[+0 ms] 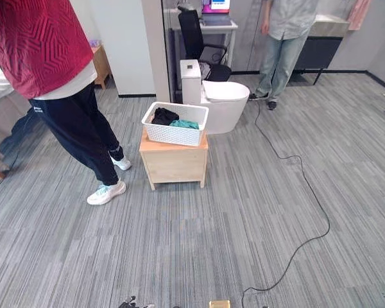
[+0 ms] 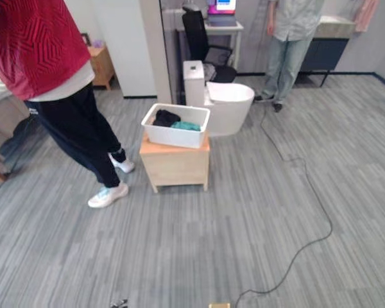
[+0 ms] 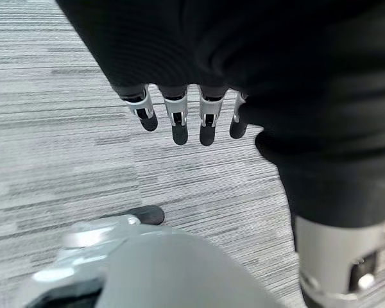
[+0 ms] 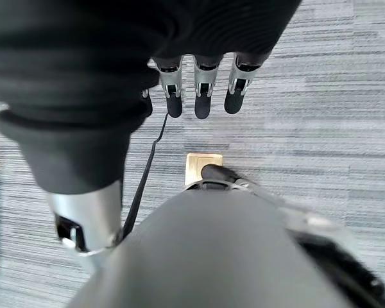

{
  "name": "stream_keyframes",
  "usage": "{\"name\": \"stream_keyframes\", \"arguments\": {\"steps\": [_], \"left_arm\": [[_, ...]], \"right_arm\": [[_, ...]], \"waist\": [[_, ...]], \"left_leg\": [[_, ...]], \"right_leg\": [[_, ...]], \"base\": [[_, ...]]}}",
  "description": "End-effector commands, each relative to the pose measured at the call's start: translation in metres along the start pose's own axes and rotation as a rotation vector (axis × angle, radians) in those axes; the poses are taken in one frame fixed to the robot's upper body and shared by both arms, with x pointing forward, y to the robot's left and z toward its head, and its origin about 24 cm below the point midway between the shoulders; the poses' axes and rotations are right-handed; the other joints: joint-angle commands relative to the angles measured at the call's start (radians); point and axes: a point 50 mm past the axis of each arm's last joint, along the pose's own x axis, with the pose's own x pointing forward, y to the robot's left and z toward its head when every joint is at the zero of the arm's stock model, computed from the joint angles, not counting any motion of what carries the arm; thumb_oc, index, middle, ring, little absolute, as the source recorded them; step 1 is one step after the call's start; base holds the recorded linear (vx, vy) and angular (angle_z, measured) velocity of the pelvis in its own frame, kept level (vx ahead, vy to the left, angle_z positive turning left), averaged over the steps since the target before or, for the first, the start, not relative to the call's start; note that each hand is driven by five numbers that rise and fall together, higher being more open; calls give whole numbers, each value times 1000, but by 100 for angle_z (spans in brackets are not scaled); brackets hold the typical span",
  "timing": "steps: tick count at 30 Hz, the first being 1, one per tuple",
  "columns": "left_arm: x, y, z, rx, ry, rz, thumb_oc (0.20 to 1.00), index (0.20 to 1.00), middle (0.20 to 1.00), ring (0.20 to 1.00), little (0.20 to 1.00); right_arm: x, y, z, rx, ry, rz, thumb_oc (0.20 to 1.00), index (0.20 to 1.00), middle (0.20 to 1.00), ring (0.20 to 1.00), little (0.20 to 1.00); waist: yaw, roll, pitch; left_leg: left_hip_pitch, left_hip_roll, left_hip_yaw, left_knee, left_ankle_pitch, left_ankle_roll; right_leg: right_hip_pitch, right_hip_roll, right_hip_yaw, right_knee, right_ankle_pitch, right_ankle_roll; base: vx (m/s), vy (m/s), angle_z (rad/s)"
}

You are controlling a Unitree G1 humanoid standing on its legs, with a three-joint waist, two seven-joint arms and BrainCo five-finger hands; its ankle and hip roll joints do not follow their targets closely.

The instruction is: Grab the laundry basket,head to the washer,open it,put in the laundry and shut it.

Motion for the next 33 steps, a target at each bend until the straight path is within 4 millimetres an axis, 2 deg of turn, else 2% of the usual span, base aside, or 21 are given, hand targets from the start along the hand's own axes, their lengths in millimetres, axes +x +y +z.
{"name": "stream_keyframes", "arguments": {"steps": [1,3,5,7,10,12,14,15,17,18,20,21,22,23,24,26,27,29,30,32,33], "left_arm": [[5,8,30,-73,-90,38,1000,1000,1000,1000,1000],[4,7,26,-90,-83,40,1000,1000,1000,1000,1000],[3,7,19,-108,-68,44,1000,1000,1000,1000,1000],[2,8,13,-125,-53,51,1000,1000,1000,1000,1000],[1,11,7,-151,-39,70,1000,1000,1000,1000,1000],[-2,15,-6,-204,-9,96,1000,1000,1000,1000,1000],[-3,20,-8,-210,-4,109,1000,1000,1000,1000,1000],[-4,22,-7,-203,-6,112,1000,1000,1000,1000,1000],[-3,27,-2,-184,-22,119,1000,1000,1000,1000,1000],[-2,31,9,-157,-59,124,1000,1000,1000,1000,1000],[-2,31,9,-157,-59,124,1000,1000,1000,1000,1000],[0,34,29,-143,-134,121,1000,1000,1000,1000,1000],[0,34,29,-143,-134,121,1000,1000,1000,1000,1000],[0,40,41,-145,-177,134,1000,1000,1000,1000,1000],[0,40,41,-145,-177,134,1000,1000,1000,1000,1000],[-1,44,45,-168,-192,144,1000,1000,1000,1000,1000],[-1,45,41,-173,-178,148,1000,1000,1000,1000,1000],[-1,45,41,-169,-178,148,1000,1000,1000,1000,1000],[-1,44,38,-139,-166,145,1000,1000,1000,1000,1000],[-1,45,35,-130,-151,147,1000,1000,1000,1000,1000],[-1,45,33,-130,-143,149,1000,1000,1000,1000,1000]], "right_arm": [[-1,-16,10,4,-25,-59,1000,1000,1000,1000,1000],[-1,-21,15,19,-41,-74,1000,1000,1000,1000,1000],[-2,-26,15,44,-50,-93,1000,1000,1000,1000,1000],[-3,-29,16,69,-65,-101,1000,1000,1000,1000,1000],[-3,-30,19,98,-85,-108,1000,1000,1000,1000,1000],[-2,-25,16,105,-85,-86,1000,1000,1000,1000,1000],[-2,-24,14,101,-77,-82,1000,1000,1000,1000,1000],[-2,-23,12,95,-73,-77,1000,1000,1000,1000,1000],[-2,-25,16,121,-88,-83,1000,1000,1000,1000,1000],[-3,-26,21,166,-124,-81,1000,1000,1000,1000,1000],[-3,-26,20,166,-124,-81,1000,1000,1000,1000,1000],[-3,-27,26,173,-153,-79,1000,1000,1000,1000,1000],[-3,-27,26,173,-153,-79,1000,1000,1000,1000,1000],[-3,-28,31,178,-169,-76,1000,1000,1000,1000,1000],[-3,-28,31,178,-169,-76,1000,1000,1000,1000,1000],[-3,-27,33,169,-175,-71,1000,1000,1000,1000,1000],[-4,-29,27,159,-156,-73,1000,1000,1000,1000,1000],[-4,-31,27,157,-151,-79,1000,1000,1000,1000,1000],[-5,-35,21,146,-129,-89,1000,1000,1000,1000,1000],[-5,-38,18,150,-114,-95,1000,1000,1000,1000,1000],[-6,-39,15,157,-107,-98,1000,1000,1000,1000,1000]], "waist": [[1,-50,63],[-3,-50,72],[11,-49,72],[25,-41,65],[37,-42,61],[61,-47,45],[73,-50,44],[82,-58,41],[85,-74,45],[67,-85,45],[67,-84,43],[41,-76,56],[41,-76,56],[24,-60,74],[24,-60,74],[21,-51,92],[7,-31,102],[-3,-27,108],[-25,-39,105],[-36,-48,105],[-43,-49,102]], "left_leg": [[-199,35,-79,325,36,-63],[-257,59,-33,334,52,-55],[-275,70,7,209,45,-43],[-276,93,7,37,109,-48],[-319,108,-18,-92,145,-57],[-313,138,26,-73,184,-64],[-315,138,35,-37,195,-56],[-345,125,40,44,178,-41],[-344,82,56,113,129,-5],[-308,24,65,109,76,40],[-310,25,64,109,78,40],[-261,-32,62,95,29,95],[-261,-32,62,95,29,95],[-198,-61,49,64,2,134],[-198,-61,49,64,2,134],[-110,-64,40,32,-37,133],[-29,-51,16,2,-58,122],[-8,-48,10,-6,-55,120],[64,-63,-12,-31,-95,100],[98,-66,-22,-31,-121,88],[118,-66,-25,-28,-132,84]], "right_leg": [[60,-64,6,-15,-23,30],[63,-60,-1,-15,-39,30],[71,-58,3,-15,-54,40],[84,-48,16,-15,-77,47],[114,-45,34,-15,-111,65],[187,-75,58,5,-132,98],[192,-95,63,44,-139,102],[192,-123,59,98,-139,108],[153,-176,67,226,-88,128],[69,-220,100,434,71,142],[67,-219,100,433,72,142],[-20,-246,129,629,215,148],[-20,-246,129,629,215,148],[-110,-261,130,780,258,151],[-110,-261,130,780,258,151],[-164,-302,55,733,157,139],[-234,-247,11,587,32,103],[-249,-222,-6,497,51,96],[-273,-176,13,210,108,131],[-280,-166,28,106,148,156],[-288,-159,39,117,151,156]], "base": [[3,-91,36],[93,-53,22],[228,43,1],[289,107,1],[352,122,-27],[607,254,-43],[442,220,-69],[467,283,-65],[506,361,-42],[434,327,-23],[269,228,3],[246,235,29],[498,426,10],[253,191,27],[466,279,42],[488,79,39],[440,-33,-30],[416,-110,-51],[554,-184,0],[507,-138,62],[435,-92,85]]}}
